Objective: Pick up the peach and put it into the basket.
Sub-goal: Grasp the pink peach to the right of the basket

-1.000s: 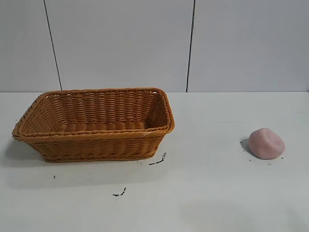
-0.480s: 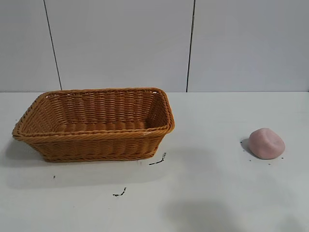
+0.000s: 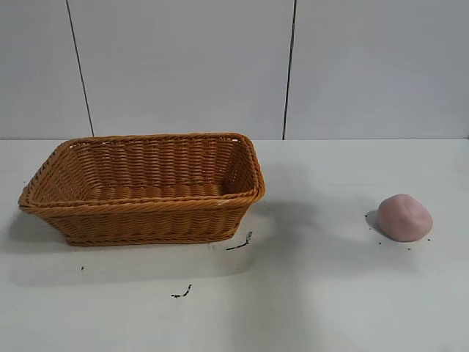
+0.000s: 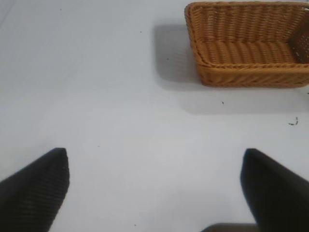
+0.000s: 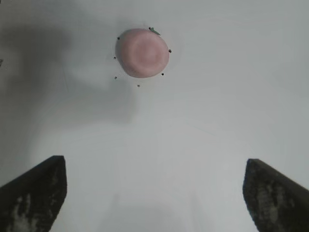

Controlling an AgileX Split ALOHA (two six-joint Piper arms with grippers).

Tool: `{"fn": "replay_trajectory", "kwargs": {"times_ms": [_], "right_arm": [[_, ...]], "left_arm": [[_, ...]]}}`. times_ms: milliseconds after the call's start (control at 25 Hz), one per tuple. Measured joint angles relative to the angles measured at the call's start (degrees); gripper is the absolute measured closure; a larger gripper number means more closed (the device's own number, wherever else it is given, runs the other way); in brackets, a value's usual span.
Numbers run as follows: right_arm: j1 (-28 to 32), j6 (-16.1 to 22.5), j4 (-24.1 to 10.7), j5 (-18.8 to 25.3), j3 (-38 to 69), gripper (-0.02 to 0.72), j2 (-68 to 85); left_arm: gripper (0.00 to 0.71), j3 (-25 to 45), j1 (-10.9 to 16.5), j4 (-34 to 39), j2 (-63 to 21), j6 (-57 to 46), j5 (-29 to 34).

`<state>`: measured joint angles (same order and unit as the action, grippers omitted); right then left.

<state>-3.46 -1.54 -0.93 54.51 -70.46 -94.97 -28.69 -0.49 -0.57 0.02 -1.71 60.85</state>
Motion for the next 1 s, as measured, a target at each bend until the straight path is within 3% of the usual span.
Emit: {"fn": "replay_trajectory", "kwargs": {"times_ms": [160,720,1000], "right_arm": [[-0.1,1.5,-1.1,-2.3,-2.3,0.015,-6.9],[-0.1,1.5,-1.5,-15.9,-2.6,0.008,-21.9],[-0.1,1.5,-1.5,-18.0,-2.6,0.008,-23.8]], "left_arm": [[0.017,0.0,0.0,0.0,0.0,0.0,0.0],[0.017,0.0,0.0,0.0,0.0,0.0,0.0],[0.017,0.0,0.0,0.0,0.0,0.0,0.0]]}}
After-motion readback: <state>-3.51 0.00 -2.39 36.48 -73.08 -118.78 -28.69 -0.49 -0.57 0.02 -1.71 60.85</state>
